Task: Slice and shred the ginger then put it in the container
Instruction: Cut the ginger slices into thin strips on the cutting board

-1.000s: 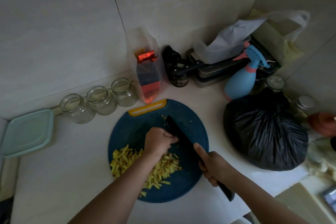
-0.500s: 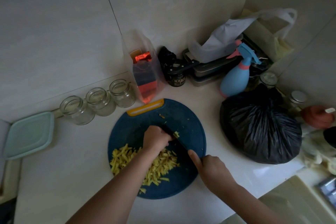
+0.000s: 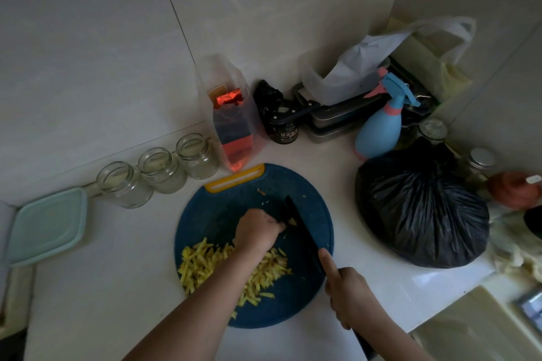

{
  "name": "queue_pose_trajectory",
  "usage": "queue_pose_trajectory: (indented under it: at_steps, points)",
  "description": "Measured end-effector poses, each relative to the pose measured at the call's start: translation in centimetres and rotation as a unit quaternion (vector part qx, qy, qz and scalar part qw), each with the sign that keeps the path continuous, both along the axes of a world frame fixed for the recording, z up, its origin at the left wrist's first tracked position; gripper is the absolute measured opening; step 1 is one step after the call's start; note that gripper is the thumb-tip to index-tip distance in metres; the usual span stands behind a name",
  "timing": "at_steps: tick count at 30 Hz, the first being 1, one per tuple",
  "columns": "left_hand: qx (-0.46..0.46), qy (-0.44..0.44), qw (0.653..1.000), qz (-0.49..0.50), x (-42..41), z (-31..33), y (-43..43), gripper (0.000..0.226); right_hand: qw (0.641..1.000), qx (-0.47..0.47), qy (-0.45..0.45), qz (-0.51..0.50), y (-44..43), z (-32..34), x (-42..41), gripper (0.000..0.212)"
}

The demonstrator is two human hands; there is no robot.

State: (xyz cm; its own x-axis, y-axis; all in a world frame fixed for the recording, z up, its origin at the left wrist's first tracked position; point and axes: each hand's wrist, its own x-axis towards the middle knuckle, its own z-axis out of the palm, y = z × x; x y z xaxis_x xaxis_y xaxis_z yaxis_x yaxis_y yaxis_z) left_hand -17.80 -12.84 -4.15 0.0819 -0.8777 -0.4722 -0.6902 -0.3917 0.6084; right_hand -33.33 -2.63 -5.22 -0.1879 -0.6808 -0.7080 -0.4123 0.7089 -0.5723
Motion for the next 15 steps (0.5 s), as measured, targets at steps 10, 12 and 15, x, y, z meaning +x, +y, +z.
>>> queue_pose_trajectory:
  at_steps: [10,12,15]
  points:
    - [-0.09,0.057,0.994,-0.017,1.1,-1.7,1.1,0.01,0.994,-0.001,0.034,0.103,0.0,1.6,-0.4,0.053]
    - [-0.078,0.069,0.994,-0.018,0.8,-1.5,0.8,0.009,0.996,0.005,0.041,0.083,0.2,1.8,-0.3,0.055]
    - [-0.036,0.086,0.995,-0.027,0.0,-0.8,0.1,0.01,0.995,0.002,0.032,0.09,0.1,1.4,-0.4,0.051]
